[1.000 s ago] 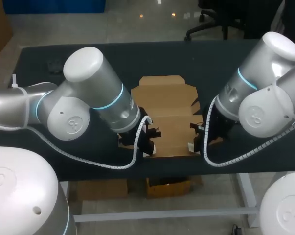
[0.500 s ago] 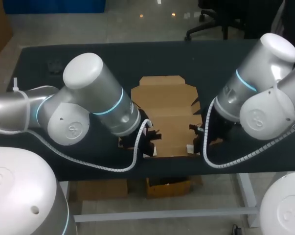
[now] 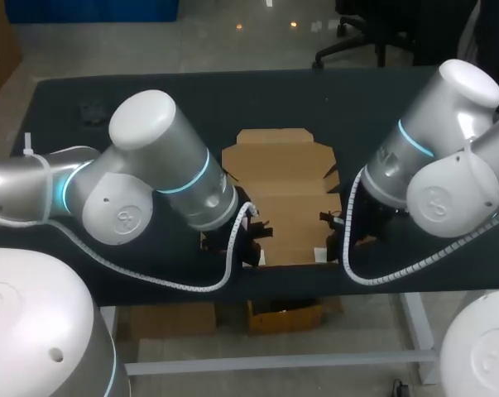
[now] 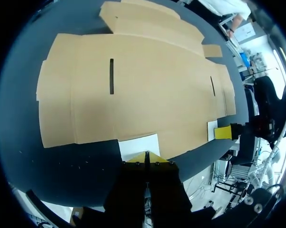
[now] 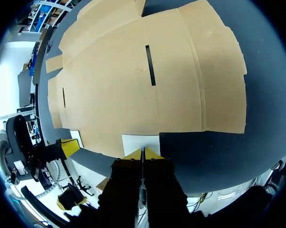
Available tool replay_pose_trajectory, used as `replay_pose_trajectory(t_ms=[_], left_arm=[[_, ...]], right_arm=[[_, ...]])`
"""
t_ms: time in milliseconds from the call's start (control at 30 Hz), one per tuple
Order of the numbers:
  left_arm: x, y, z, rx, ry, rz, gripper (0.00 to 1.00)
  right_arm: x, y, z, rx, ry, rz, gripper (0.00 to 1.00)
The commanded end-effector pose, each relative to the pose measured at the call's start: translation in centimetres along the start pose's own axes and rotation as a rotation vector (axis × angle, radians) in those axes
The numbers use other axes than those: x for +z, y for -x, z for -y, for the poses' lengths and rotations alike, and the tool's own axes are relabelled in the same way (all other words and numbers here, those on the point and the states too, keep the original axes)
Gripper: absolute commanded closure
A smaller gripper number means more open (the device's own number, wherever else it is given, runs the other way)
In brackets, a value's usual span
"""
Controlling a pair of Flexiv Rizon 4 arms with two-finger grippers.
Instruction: Assemble the packaging by folding the flat box into shape, placing the metal phone stand inside, and closing the box properly
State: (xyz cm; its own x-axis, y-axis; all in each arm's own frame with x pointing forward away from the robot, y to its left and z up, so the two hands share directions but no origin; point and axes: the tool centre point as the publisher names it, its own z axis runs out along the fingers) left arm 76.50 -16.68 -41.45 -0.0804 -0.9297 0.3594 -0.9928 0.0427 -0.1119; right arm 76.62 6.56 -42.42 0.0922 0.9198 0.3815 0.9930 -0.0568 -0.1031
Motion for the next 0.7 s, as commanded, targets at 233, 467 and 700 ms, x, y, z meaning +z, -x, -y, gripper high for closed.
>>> replay_pose_trajectory(t_ms=[233,467,700], left_arm=[[-0.2,-0.2,0.0,0.005,-0.009,0.020,1.00],[-2.2,-0.3,0.1,-0.006,-0.034,0.050,1.00],[-3.7,0.2,0.4,-0.027,-0.047,0.057,1.00]], right_arm=[[-1.1,-0.1,0.4,-0.006,0.029,-0.013,1.00],[-2.8,0.4,0.6,-0.001,0.049,-0.066,1.00],[-4.4,1.2,0.6,0.009,0.066,-0.097,1.00]])
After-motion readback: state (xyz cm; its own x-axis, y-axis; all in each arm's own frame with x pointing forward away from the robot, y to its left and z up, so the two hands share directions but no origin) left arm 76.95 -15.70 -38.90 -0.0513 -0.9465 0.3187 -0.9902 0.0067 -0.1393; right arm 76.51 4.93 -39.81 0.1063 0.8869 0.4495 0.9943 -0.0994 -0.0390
